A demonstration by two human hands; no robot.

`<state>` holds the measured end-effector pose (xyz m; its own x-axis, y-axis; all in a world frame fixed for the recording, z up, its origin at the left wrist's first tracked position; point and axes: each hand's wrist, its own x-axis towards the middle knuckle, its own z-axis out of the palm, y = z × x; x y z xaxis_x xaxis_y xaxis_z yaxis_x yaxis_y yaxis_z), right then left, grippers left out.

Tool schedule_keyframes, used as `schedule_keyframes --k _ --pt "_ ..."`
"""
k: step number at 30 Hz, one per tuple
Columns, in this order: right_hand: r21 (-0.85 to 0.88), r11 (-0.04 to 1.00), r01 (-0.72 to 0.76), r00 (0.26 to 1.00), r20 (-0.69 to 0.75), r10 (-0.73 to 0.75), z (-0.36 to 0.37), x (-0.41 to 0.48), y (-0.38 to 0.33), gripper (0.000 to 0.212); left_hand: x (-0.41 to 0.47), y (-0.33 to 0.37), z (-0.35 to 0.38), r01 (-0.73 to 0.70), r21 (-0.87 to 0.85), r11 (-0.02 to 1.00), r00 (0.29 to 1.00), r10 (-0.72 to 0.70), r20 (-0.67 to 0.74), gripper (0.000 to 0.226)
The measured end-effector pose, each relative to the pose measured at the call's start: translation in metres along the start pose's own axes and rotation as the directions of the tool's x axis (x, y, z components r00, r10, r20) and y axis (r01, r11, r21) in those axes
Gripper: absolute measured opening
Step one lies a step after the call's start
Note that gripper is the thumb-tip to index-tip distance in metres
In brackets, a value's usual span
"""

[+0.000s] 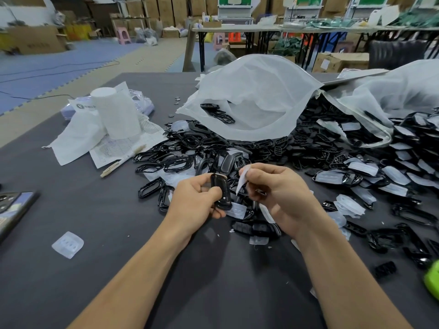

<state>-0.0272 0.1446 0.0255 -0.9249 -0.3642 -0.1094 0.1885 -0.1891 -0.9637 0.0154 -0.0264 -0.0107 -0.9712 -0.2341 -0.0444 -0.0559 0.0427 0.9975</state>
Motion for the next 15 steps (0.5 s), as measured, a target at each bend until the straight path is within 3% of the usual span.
schedule_keyframes --k 2,4,7,10,15 --pt "0.005 1.0 -0.02 0.992 0.128 0.019 0.002 -0.001 0.0 0.031 0.001 -0.001 0.0 -0.035 0.03 0.999 0.999 0.035 -0.006 0.033" --pt "-0.07 0.997 0.009 0.989 0.146 0.002 0.006 -0.001 0.004 0.03 0.002 -0.002 -0.001 -0.064 0.051 0.997 0.998 0.064 0.005 0.03" --pt "-0.269 0.957 0.107 0.993 -0.014 -0.115 0.011 0.002 0.012 0.018 -0.002 0.0 -0.002 -0.094 0.03 0.995 0.993 0.091 0.076 0.015" --pt "-0.446 0.88 0.164 0.951 -0.166 -0.262 0.015 0.003 0.019 0.011 -0.005 0.003 -0.001 -0.094 0.027 0.995 0.992 0.092 0.085 0.014" --pt "-0.58 0.762 0.289 0.862 -0.188 -0.47 0.022 0.001 0.026 0.016 -0.007 0.006 -0.001 -0.079 -0.023 0.997 0.992 0.081 0.1 0.016"
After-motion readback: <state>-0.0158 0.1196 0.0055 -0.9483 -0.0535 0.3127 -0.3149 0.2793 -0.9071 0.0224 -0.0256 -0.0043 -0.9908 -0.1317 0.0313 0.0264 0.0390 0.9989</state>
